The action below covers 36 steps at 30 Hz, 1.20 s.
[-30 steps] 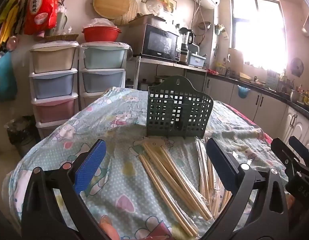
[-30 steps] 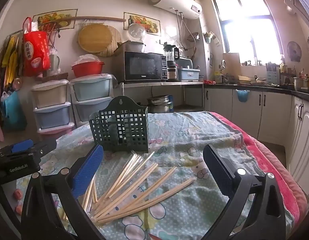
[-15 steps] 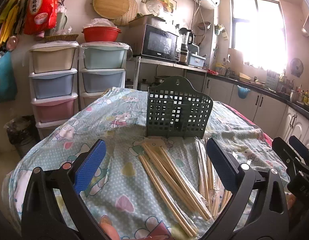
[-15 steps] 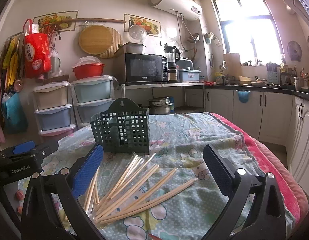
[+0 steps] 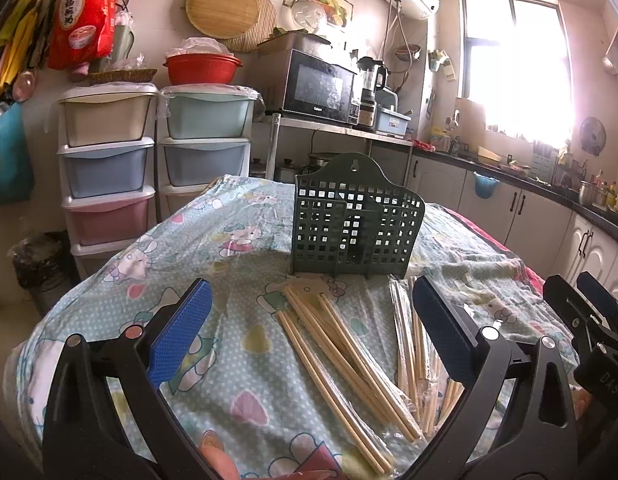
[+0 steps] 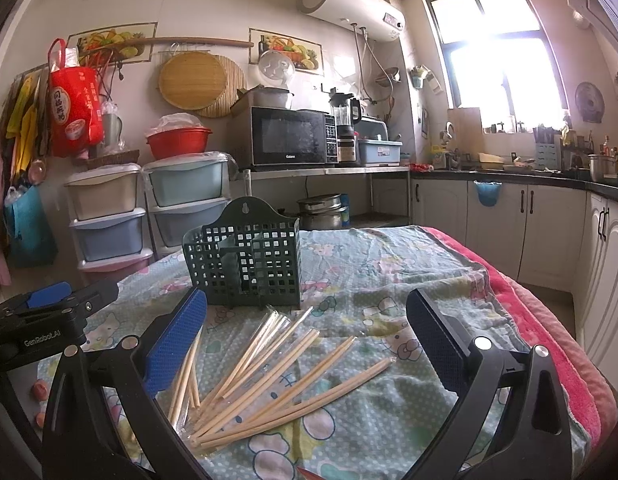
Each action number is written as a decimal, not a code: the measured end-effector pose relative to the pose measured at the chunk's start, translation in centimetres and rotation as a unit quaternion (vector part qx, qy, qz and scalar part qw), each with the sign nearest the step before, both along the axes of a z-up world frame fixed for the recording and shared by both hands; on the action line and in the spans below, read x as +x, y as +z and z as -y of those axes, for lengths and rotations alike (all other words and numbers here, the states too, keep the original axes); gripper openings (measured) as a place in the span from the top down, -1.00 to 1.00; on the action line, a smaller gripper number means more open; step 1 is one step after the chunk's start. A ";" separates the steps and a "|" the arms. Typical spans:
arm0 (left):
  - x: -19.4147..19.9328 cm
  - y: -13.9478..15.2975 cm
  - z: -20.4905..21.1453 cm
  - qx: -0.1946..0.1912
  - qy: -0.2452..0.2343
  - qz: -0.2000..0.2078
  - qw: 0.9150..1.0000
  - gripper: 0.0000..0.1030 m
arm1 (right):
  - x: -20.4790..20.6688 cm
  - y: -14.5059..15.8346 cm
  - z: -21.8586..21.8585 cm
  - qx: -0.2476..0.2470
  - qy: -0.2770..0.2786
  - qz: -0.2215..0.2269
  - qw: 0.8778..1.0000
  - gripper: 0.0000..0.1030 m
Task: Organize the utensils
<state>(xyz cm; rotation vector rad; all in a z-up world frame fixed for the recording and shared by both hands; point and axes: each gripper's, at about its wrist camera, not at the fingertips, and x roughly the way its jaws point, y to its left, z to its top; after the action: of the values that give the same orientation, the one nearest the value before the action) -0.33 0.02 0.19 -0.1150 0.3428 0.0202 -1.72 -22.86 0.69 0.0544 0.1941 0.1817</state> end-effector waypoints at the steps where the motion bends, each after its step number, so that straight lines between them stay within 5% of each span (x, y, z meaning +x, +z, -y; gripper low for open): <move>1: 0.0 0.0 0.0 0.000 0.000 0.000 1.000 -0.80 | 0.0 0.0 0.0 0.000 0.000 0.000 1.000 -0.88; 36: 0.5 0.0 0.1 -0.004 0.004 -0.010 1.000 -0.80 | 0.2 0.1 -0.6 -0.001 0.001 -0.014 1.000 -0.88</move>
<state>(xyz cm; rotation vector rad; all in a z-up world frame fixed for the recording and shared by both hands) 0.14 -0.06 0.18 -0.1241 0.3617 0.0280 -1.56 -22.25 0.75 0.0546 0.2232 0.1836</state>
